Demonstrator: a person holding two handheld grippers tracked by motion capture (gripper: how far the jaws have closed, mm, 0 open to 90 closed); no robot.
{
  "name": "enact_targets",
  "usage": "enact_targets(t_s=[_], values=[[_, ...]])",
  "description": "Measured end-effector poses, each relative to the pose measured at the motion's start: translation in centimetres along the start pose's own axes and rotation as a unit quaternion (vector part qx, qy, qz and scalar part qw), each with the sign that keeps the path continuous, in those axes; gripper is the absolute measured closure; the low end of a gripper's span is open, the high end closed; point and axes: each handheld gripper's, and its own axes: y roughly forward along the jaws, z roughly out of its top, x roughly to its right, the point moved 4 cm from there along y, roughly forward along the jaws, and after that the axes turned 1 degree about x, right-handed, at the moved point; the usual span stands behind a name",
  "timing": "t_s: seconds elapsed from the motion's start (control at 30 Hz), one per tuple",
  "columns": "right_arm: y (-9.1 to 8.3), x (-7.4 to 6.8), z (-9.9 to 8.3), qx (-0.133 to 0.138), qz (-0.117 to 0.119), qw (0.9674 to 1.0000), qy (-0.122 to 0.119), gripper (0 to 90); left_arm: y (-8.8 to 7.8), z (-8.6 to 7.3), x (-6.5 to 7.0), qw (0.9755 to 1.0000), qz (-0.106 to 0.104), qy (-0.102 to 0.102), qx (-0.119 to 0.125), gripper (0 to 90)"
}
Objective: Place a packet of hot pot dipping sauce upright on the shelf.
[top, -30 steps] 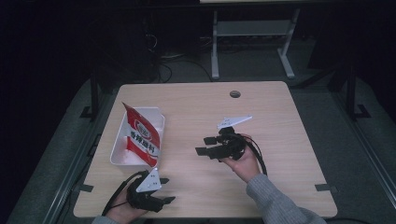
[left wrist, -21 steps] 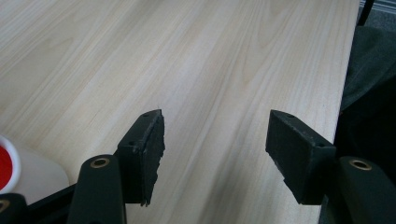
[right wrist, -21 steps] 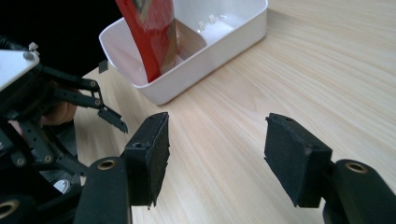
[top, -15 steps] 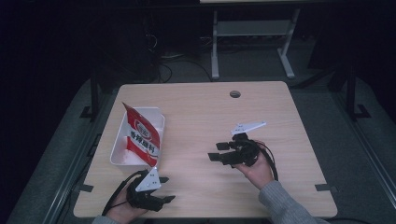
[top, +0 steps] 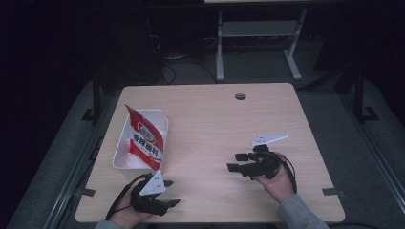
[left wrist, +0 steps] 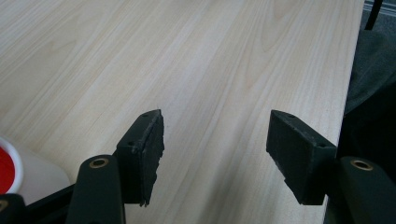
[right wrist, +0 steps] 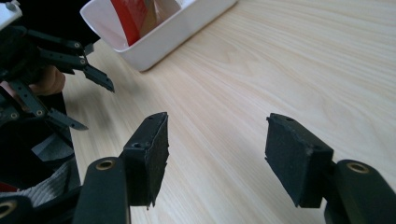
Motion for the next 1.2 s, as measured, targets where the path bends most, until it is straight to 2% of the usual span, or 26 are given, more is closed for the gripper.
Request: enact_targets(t_s=[0.7,1.07,1.2], values=[[-3.2,1.8,-4.6,-0.004,-0.021,0.9991,0.036,38.3,0.1,0.0,-0.2,1.0,0.002,-0.006,0.002,35.4],[-4.0,1.9,-7.4,-0.004,-0.023,0.9983,0.054,37.9,0.1,0.0,-0.2,1.0,0.0,-0.007,0.006,34.9],[-4.3,1.6,-7.8,0.002,-0.024,0.9985,0.049,37.6,0.0,0.0,-0.1,1.0,-0.001,-0.002,0.007,34.5]])
